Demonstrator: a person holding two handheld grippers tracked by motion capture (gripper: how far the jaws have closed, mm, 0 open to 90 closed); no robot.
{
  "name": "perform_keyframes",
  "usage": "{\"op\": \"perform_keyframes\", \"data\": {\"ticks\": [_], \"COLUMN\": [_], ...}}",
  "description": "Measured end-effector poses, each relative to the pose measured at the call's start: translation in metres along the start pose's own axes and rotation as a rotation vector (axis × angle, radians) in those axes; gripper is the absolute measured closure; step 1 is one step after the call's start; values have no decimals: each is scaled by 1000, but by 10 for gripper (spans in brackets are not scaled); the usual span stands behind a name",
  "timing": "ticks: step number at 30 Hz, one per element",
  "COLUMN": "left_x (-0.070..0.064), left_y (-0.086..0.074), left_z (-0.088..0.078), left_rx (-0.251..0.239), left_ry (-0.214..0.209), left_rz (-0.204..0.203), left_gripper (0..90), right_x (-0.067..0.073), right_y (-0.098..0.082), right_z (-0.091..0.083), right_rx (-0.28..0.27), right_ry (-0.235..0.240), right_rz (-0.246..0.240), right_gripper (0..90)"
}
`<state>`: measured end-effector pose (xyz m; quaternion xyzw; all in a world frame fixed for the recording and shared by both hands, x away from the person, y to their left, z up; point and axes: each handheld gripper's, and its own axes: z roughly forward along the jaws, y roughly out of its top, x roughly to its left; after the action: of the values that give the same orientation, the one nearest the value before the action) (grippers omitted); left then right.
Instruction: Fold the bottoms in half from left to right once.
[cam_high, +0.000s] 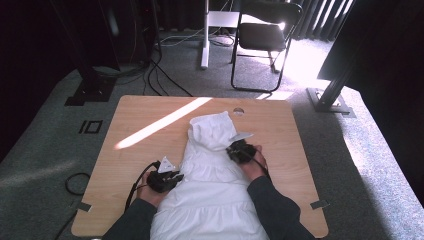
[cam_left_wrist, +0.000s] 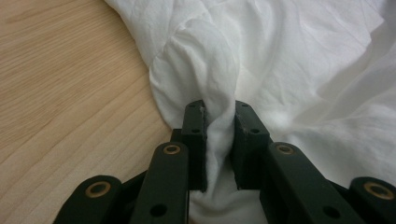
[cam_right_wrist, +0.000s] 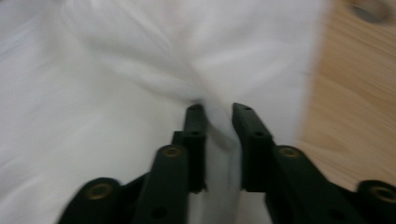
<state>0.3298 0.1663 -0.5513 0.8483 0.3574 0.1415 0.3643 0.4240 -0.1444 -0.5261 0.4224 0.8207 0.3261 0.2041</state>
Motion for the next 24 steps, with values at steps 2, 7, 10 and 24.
{"op": "perform_keyframes", "data": {"ticks": [2, 7, 10, 24], "left_x": [0, 2, 6, 37], "left_y": [0, 1, 3, 71], "left_z": [0, 0, -3, 11], "left_rx": [-4, 8, 24, -45], "left_ry": [-5, -13, -19, 13], "left_rz": [-3, -11, -21, -44], "left_gripper": [785, 771, 633, 503], "right_x": [-26, -46, -43, -52], "right_y": [-4, -20, -24, 14], "right_z": [-1, 7, 5, 22], "right_rx": [-16, 9, -8, -74], "right_ry": [-36, -2, -13, 93], "right_rz": [113, 181, 177, 215], "right_gripper": [823, 783, 732, 550]}}
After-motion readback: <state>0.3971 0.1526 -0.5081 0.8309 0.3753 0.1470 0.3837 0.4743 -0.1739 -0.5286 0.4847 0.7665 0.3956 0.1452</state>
